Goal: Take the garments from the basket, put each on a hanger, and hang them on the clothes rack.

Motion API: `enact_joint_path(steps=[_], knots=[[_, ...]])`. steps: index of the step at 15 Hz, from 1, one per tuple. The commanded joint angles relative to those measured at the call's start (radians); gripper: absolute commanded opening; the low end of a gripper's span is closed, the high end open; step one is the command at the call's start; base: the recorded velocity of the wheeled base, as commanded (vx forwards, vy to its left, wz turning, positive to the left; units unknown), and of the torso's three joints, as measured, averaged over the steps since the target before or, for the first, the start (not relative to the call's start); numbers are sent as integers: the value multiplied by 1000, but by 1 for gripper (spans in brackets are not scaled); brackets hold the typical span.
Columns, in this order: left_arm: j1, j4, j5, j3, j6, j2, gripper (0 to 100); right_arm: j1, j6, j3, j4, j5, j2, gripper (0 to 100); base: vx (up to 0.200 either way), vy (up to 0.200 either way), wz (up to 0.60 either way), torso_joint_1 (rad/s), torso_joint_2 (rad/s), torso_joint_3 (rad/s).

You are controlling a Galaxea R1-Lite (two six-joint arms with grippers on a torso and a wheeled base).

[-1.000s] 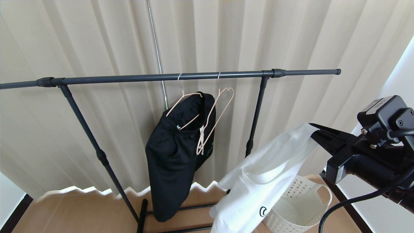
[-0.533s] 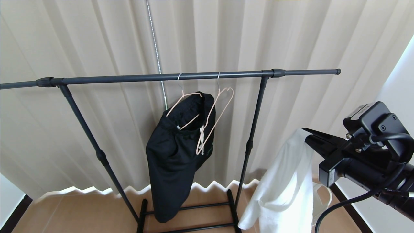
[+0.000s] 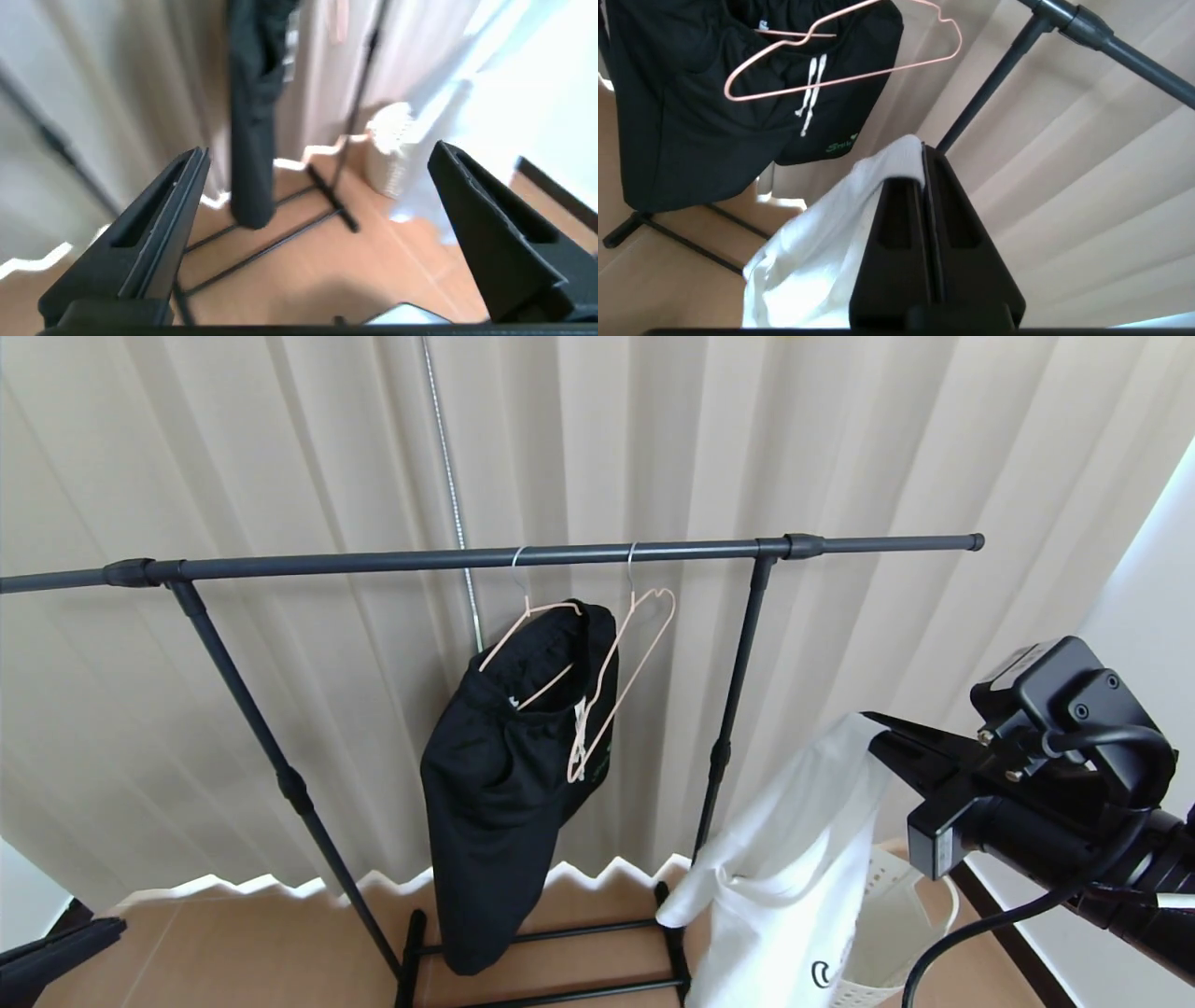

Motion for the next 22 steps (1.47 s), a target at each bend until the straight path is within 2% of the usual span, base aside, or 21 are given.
enact_joint_path(steps=[1,2,3,4,6,8,10,12,16,22], knots=[[-223,-185,-9,-77,-90,296,100,8,-2,-17,0,1,15,0,0,0,0,0,0,0],[-239,-198,-8,-84,-98,313,100,8,-2,-21,0,0,20,0,0,0,0,0,0,0],[-315,-261,-5,-154,-121,438,100,8,-3,-78,0,0,66,0,0,0,0,0,0,0],[-351,-283,-5,-215,-119,535,100,8,-3,-153,0,0,118,0,0,0,0,0,0,0],[-403,-313,-5,-278,-121,659,100,8,4,-187,-7,1,162,0,0,0,0,0,0,0],[-429,-427,-5,-289,-121,810,100,8,83,-129,-109,14,227,0,0,0,0,0,0,0],[-450,-533,4,-262,-129,892,100,8,84,-158,-252,14,304,0,0,0,0,0,0,0],[-484,-591,20,-238,-175,938,100,10,84,-167,-284,11,348,0,0,0,0,0,0,0],[-548,-663,169,-246,-179,1011,100,13,86,-191,-280,9,348,0,0,0,0,0,0,0],[-645,-863,391,-255,-198,1187,100,87,92,-201,-272,-25,359,0,0,0,0,0,0,0]])
